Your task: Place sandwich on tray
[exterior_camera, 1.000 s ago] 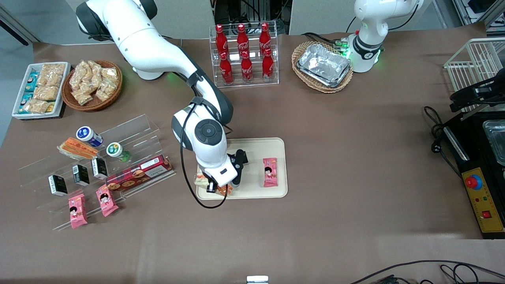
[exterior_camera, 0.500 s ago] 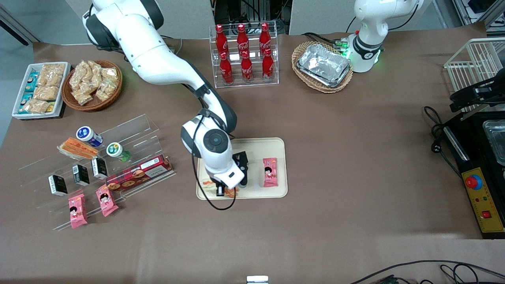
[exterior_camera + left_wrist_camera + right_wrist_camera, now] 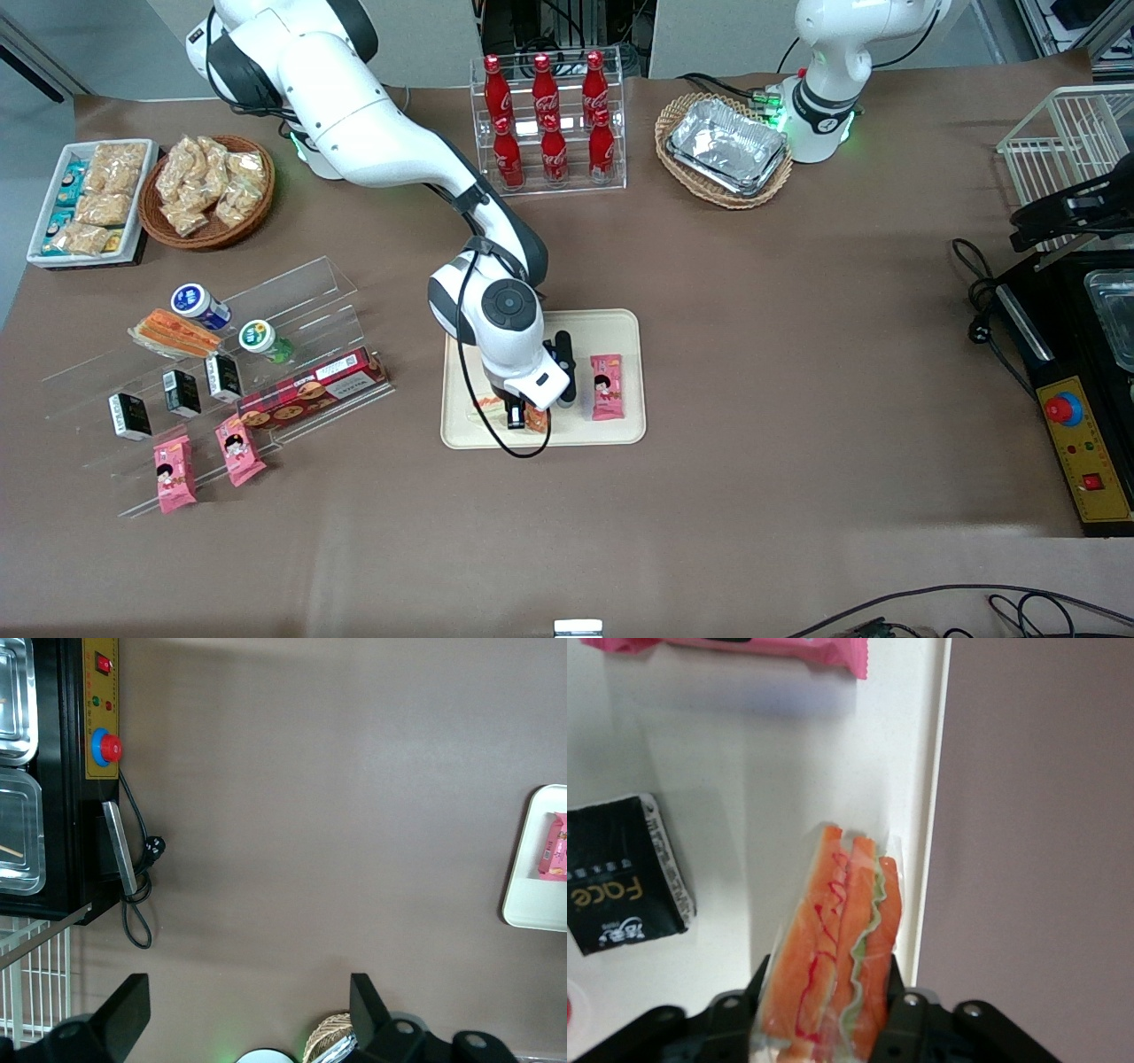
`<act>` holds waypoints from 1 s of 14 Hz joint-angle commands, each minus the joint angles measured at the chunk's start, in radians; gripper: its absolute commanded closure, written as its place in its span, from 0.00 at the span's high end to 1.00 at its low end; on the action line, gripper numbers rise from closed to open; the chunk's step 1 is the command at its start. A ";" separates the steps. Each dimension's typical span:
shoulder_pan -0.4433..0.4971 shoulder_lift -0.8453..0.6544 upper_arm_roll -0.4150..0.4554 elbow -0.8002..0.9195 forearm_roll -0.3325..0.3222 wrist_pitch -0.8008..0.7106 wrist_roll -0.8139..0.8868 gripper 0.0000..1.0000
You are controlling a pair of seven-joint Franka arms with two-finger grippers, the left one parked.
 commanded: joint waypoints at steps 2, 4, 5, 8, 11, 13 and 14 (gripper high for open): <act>-0.006 0.005 -0.001 0.015 0.080 0.012 0.059 1.00; -0.015 -0.024 -0.002 0.017 0.158 0.006 0.075 1.00; -0.017 -0.042 -0.008 0.017 0.181 0.002 0.099 1.00; -0.086 -0.098 -0.004 0.015 0.192 -0.005 0.280 1.00; -0.153 -0.182 -0.004 0.003 0.198 -0.081 0.400 1.00; -0.199 -0.242 -0.004 0.003 0.198 -0.161 0.502 1.00; -0.213 -0.278 -0.004 0.003 0.198 -0.214 0.559 1.00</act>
